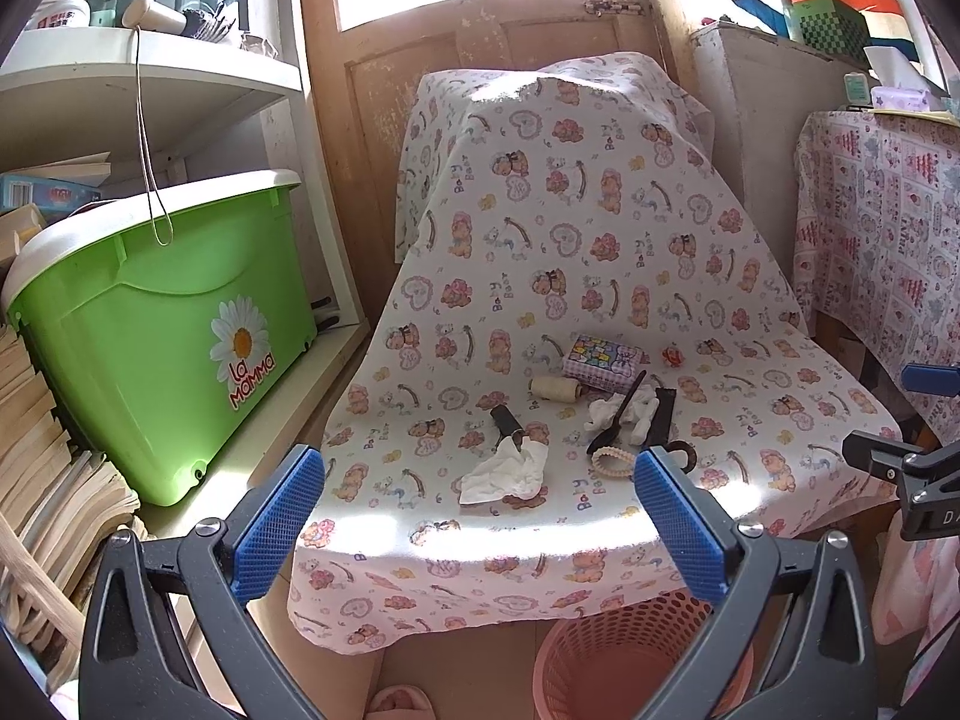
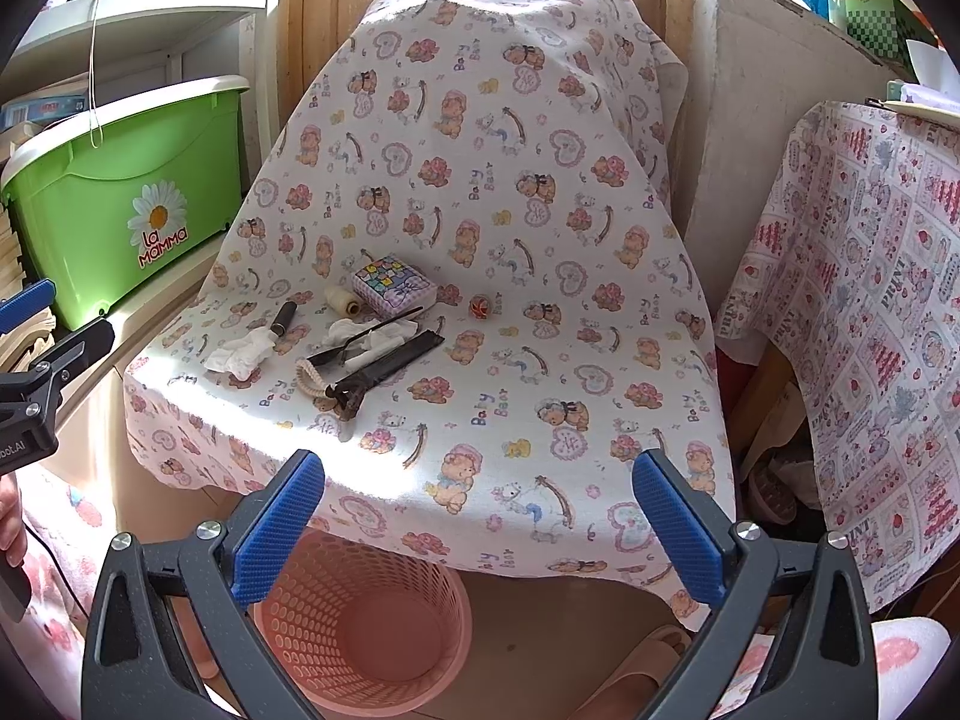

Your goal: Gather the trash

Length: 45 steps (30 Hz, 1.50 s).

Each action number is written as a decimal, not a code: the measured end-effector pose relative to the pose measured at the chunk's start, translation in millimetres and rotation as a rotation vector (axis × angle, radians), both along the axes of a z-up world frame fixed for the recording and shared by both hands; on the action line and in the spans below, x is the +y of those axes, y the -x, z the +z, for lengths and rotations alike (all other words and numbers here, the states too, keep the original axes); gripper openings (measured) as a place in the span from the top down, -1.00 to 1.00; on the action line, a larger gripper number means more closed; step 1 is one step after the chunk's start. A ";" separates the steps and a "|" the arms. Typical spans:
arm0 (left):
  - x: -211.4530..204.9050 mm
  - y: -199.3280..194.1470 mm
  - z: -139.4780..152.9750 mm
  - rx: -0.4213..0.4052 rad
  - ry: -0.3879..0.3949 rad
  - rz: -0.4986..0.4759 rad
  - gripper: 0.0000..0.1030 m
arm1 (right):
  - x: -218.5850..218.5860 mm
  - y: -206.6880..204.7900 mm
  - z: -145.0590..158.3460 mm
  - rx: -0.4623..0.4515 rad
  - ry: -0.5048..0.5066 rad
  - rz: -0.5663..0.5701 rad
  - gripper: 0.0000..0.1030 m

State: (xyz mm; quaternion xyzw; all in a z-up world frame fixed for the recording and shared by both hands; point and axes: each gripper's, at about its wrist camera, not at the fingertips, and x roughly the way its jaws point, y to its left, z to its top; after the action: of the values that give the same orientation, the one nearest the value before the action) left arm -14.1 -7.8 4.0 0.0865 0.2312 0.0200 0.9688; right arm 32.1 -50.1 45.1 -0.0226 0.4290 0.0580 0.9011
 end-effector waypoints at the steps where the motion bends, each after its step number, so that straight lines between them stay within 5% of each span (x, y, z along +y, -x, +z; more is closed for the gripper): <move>1: 0.3 0.1 -0.3 0.001 0.000 0.000 -0.99 | 0.0 -0.2 -0.4 0.002 0.000 0.001 -1.00; 25: 6.0 -9.3 -7.0 0.046 0.015 0.026 -0.99 | 0.9 -0.8 -8.9 0.014 0.009 0.008 -1.00; 31: 15.4 -44.6 -17.5 0.162 0.085 -0.002 -0.99 | 4.0 -14.7 -13.4 0.043 -0.018 0.025 -1.00; 40: 33.5 -153.3 -53.0 0.451 0.166 -0.075 -0.34 | 15.3 -62.0 -39.6 0.104 -0.035 0.075 -0.79; 45: 46.0 -167.8 -83.1 0.543 0.302 -0.032 -0.27 | 39.5 -70.2 -49.2 0.104 -0.060 0.148 -0.66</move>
State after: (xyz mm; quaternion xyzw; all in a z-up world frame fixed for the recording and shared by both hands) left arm 153.8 38.2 -79.1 -0.0526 0.4804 -0.0537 0.8738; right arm 102.3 -10.6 -4.1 -0.0241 0.4705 0.1381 0.8712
